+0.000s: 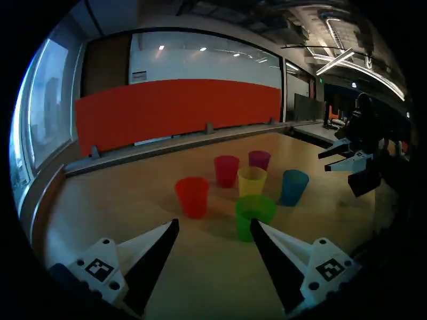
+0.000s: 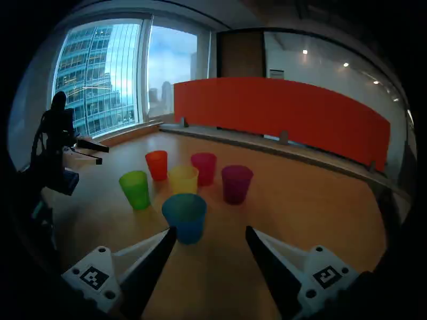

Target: Pour water

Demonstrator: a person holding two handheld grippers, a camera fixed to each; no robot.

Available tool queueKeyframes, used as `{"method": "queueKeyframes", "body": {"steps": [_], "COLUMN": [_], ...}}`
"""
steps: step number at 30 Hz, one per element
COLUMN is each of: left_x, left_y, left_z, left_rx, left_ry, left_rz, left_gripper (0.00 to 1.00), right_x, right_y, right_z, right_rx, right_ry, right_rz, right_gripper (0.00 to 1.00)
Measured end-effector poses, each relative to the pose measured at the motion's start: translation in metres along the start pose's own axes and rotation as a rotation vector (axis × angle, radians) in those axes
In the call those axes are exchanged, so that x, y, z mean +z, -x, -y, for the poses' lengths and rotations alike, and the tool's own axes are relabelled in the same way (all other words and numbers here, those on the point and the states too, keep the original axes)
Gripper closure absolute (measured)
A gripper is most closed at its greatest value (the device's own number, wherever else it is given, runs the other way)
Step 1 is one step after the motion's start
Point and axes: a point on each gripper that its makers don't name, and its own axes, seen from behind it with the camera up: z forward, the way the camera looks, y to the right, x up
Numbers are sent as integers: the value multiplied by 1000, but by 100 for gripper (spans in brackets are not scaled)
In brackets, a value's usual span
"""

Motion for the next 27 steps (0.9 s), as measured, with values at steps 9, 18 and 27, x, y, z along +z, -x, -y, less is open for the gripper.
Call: {"method": "queueKeyframes", "body": {"steps": [9, 18, 27], "left_x": [-7, -17, -28], "left_y": [-21, -43, -70], "left_z": [18, 39, 51], "left_rx": [14, 27, 16], "left_ry": [-103, -223, -308], "left_rz": [-86, -176, -281], "left_gripper": [1, 1, 1], "right_x": [-8, -26, -44], "right_y": [-25, -62, -92], "right_z": [-29, -58, -85], "right_rx": [44, 48, 69], "right_ry": [141, 287, 414], "right_rz": [-123, -268, -406], "right_gripper": [0, 0, 0]}}
